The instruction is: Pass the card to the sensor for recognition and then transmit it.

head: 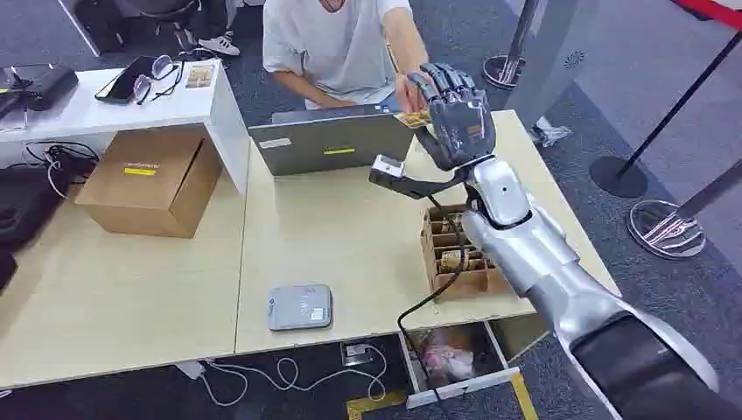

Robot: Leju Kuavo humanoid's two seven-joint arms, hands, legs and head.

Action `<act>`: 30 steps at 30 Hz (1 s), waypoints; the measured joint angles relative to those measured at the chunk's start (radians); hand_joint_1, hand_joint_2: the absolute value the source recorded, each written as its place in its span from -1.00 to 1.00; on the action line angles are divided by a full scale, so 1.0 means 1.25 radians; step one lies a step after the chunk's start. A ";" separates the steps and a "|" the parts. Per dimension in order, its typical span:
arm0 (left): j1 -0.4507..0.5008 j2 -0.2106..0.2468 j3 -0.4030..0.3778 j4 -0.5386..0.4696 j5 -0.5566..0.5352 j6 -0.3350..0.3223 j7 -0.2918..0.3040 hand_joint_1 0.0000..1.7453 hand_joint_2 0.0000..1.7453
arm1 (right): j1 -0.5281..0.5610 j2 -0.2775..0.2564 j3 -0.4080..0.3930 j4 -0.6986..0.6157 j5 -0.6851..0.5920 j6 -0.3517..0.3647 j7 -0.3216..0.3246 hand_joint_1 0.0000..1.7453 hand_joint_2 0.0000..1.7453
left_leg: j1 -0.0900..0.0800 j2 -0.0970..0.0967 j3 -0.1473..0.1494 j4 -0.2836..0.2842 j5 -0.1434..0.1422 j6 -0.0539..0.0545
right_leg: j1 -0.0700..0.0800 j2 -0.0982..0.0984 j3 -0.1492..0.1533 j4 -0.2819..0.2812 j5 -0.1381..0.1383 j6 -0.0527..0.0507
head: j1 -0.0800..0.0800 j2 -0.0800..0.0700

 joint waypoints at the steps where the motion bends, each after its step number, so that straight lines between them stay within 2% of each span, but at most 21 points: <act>1: 0.000 0.000 0.000 0.000 0.000 0.000 0.000 -1.00 -1.00 | 0.000 0.000 0.000 0.000 0.000 0.000 0.000 1.00 1.00 | 0.000 0.000 0.000 0.000 0.000 0.000 | 0.000 0.000 0.000 0.000 0.000 0.000 | 0.000 0.000; 25: 0.000 0.000 0.000 0.000 0.000 -0.002 0.002 -1.00 -1.00 | 0.001 0.000 0.000 0.001 -0.003 0.000 -0.001 1.00 1.00 | 0.000 0.000 0.000 0.000 0.000 0.000 | 0.000 0.000 0.000 0.000 0.000 0.000 | 0.000 0.000; 30: 0.000 0.000 0.002 0.000 0.000 -0.002 0.002 -1.00 -1.00 | 0.010 0.000 -0.007 -0.001 -0.057 0.002 -0.030 1.00 1.00 | 0.000 0.000 0.000 0.000 0.000 0.000 | 0.000 0.000 0.000 0.000 0.000 0.000 | 0.000 0.000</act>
